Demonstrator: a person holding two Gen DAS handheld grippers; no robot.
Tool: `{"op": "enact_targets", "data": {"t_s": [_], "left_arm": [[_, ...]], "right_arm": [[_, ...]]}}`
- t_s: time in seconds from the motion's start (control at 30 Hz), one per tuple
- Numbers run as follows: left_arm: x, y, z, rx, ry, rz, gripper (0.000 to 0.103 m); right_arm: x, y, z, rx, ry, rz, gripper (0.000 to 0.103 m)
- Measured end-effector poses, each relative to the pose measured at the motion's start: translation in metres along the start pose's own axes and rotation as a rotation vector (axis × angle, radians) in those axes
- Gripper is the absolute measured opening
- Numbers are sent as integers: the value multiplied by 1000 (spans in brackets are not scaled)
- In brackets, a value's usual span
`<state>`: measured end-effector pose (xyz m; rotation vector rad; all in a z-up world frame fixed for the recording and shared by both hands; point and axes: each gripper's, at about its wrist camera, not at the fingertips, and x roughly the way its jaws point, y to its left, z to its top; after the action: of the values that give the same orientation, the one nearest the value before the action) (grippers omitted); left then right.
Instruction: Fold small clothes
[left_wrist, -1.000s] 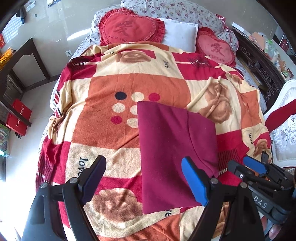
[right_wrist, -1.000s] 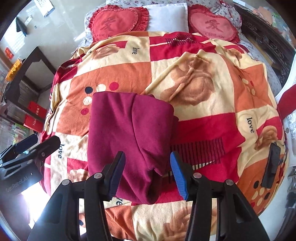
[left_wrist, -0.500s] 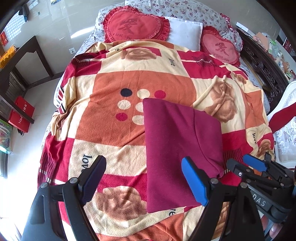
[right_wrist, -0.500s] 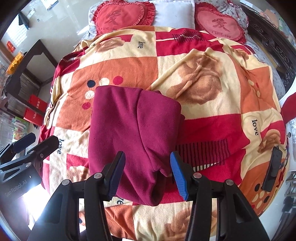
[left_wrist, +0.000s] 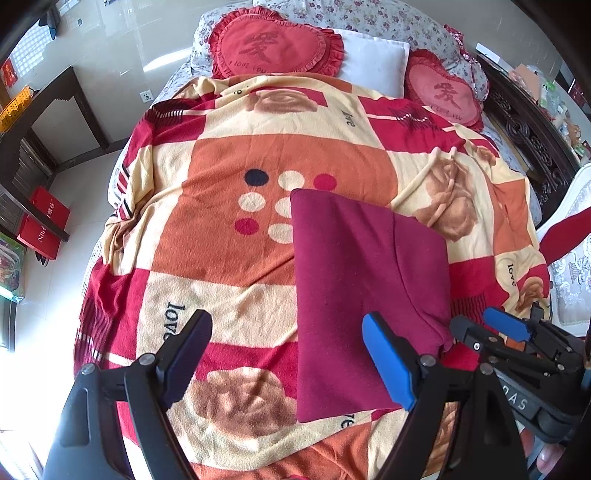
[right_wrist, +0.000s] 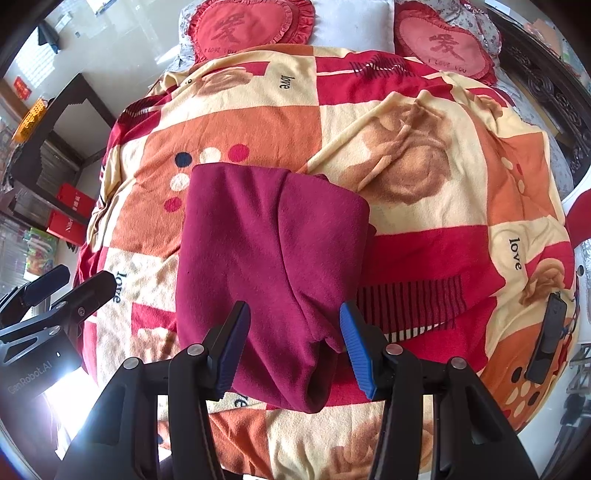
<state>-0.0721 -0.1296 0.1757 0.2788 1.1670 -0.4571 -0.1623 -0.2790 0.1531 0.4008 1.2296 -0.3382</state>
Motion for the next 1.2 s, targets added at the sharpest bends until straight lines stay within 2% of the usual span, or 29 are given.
{"op": "enact_targets", "data": {"t_s": [0.57,0.77,0.93,1.07,1.2], "left_arm": [[5,-1,-1,6,8,-1,87],[6,-3,-2,32,-15,9,87],[13,6,1,5,5,1,87],[31,31,4,-30,-8,39,87],[71,69,6,-78,-70,122,87]], "right_arm": [[7,1,-1,4,20,2,31],[11,3,-2,0,28,3,31],[12,-2,-2,14,18,22,31],[10,-40,7,66,-56,24,31],[17,-118,22,143,-158,-111,31]]}}
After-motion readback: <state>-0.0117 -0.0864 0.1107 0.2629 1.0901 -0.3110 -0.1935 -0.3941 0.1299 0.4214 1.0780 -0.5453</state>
